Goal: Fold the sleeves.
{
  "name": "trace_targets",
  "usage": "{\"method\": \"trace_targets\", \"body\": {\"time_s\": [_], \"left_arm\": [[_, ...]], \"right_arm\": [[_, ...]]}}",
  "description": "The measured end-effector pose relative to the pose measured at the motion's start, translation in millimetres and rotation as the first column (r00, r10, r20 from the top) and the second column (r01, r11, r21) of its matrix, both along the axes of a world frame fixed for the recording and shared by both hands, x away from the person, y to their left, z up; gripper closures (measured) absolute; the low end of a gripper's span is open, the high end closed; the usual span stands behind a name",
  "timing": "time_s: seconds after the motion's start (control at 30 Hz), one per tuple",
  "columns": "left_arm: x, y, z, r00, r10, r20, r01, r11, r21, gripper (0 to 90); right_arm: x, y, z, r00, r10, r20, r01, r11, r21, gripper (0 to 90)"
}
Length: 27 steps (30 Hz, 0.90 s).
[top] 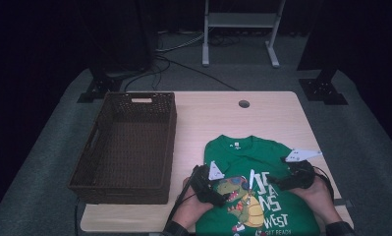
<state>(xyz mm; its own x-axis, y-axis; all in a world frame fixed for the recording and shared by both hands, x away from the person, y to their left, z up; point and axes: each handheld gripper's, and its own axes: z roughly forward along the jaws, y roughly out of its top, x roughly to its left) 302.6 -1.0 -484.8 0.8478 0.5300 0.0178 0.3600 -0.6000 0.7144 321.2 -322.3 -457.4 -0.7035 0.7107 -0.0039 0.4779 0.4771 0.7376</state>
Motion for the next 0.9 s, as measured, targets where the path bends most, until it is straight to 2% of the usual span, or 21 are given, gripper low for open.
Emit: {"method": "trace_targets", "body": {"time_s": [0.4, 0.6, 0.73, 0.9], "left_arm": [[0.0, 0.0, 0.0, 1.0, 0.0, 0.0, 0.0, 1.0, 0.0, 0.0], [0.0, 0.0, 0.0, 1.0, 0.0, -0.001, 0.0, 1.0, 0.0, 0.0], [0.0, 0.0, 0.0, 1.0, 0.0, -0.001, 0.0, 1.0, 0.0, 0.0], [0.0, 0.0, 0.0, 1.0, 0.0, 0.0, 0.0, 1.0, 0.0, 0.0]], "right_arm": [[12.0, -12.5, 6.9, 0.9996, -0.021, 0.018, 0.02, 0.9997, 0.013, 14.2], [17.6, -21.9, 9.4, 0.9991, -0.038, 0.02, 0.038, 0.999, 0.023, 15.6], [20.5, -29.4, 11.0, 0.9995, -0.03, 0.013, 0.029, 0.9983, 0.05, 25.4], [25.0, -37.1, 11.9, 0.9986, -0.05, 0.016, 0.049, 0.9976, 0.049, 26.5]]}}
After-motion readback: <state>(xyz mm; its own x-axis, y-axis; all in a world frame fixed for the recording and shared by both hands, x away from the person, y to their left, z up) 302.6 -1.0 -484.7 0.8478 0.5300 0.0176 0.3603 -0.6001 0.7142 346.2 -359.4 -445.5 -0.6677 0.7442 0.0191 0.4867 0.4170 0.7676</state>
